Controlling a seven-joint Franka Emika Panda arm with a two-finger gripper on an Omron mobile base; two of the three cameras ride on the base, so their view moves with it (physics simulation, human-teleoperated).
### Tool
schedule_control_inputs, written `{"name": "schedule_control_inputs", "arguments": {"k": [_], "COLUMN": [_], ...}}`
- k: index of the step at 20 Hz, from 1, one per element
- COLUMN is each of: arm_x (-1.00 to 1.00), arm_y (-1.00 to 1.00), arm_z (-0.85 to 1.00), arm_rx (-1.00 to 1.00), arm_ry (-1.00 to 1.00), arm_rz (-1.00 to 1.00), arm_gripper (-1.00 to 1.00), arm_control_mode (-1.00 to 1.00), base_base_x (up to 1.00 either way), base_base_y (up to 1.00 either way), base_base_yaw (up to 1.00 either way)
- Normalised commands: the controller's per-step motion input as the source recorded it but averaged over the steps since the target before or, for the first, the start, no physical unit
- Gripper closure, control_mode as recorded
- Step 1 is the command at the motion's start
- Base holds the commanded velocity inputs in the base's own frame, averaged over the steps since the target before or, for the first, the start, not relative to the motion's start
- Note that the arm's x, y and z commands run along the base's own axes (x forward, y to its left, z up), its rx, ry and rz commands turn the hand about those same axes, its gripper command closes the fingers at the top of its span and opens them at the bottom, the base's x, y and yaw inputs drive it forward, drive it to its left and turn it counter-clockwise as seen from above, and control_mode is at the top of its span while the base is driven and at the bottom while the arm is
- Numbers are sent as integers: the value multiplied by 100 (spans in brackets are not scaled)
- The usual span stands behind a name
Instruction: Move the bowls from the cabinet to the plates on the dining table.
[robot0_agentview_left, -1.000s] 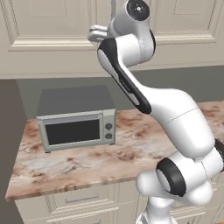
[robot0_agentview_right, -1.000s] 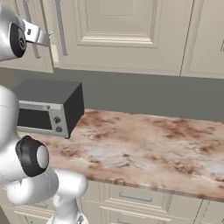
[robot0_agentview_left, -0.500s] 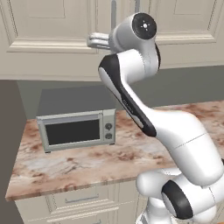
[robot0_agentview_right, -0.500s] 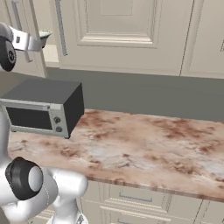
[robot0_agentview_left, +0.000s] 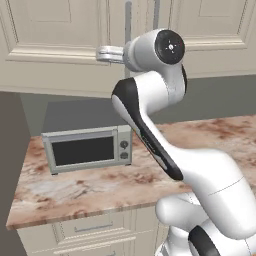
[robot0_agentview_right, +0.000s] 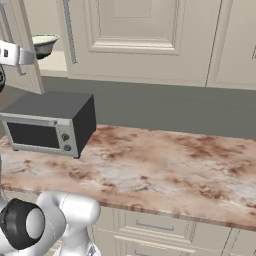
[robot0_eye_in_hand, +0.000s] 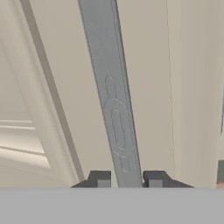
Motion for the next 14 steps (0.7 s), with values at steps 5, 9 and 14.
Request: {"name": "schedule_control_inputs", "arguments": {"k": [5, 9, 14], "arm_x": [-41, -36, -39], "arm_y": [62, 65, 61], "arm_z": [-6, -12, -12], "arm_rx": [-2, -3, -2], "arm_ry": [0, 0, 0], "arm_rz": [2, 2, 2], "arm_gripper": [100, 100, 100], "arm_control_mode": [-100, -100, -100], "base_base_x": [0, 0, 0], "base_base_y": [0, 0, 0], "base_base_yaw": [0, 0, 0]}}
